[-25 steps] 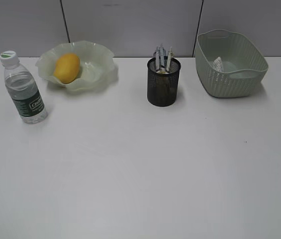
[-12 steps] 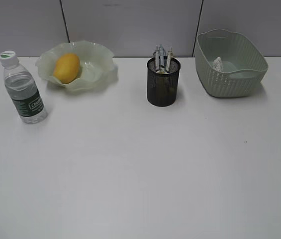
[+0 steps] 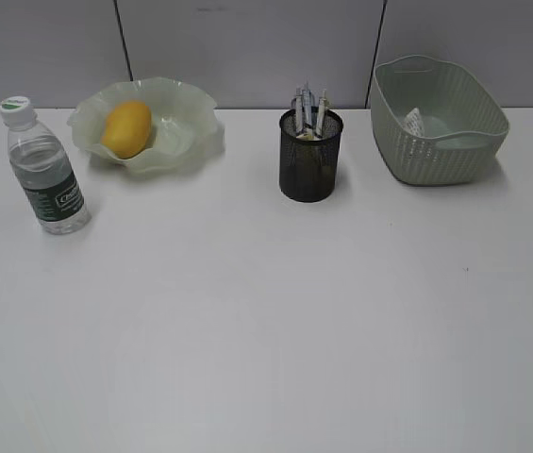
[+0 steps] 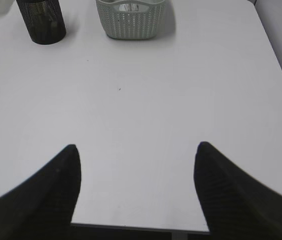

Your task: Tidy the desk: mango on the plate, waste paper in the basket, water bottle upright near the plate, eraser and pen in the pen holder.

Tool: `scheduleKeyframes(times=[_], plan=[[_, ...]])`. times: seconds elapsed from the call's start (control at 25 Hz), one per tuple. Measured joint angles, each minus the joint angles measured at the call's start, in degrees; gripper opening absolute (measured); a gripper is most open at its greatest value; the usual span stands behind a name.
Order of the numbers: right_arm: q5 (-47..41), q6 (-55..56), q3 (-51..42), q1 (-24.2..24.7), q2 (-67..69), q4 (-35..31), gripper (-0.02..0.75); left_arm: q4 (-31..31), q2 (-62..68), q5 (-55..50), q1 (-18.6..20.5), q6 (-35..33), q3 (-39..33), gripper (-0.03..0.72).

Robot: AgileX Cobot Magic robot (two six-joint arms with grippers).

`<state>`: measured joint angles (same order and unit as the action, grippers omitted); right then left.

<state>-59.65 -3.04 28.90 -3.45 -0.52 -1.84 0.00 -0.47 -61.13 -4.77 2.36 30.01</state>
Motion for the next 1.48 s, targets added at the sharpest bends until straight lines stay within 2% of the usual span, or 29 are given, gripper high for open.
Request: scheduleKeyframes(times=[0.44, 1.48], plan=[[0.00, 0.00, 0.00, 0.00, 0.00, 0.00, 0.559, 0.00, 0.00, 0.00, 3.42, 0.00, 0.00, 0.443], [0.02, 0.00, 0.00, 0.00, 0.00, 0.00, 0.558, 0.69, 0.00, 0.00, 3.50, 0.00, 0.00, 0.418]])
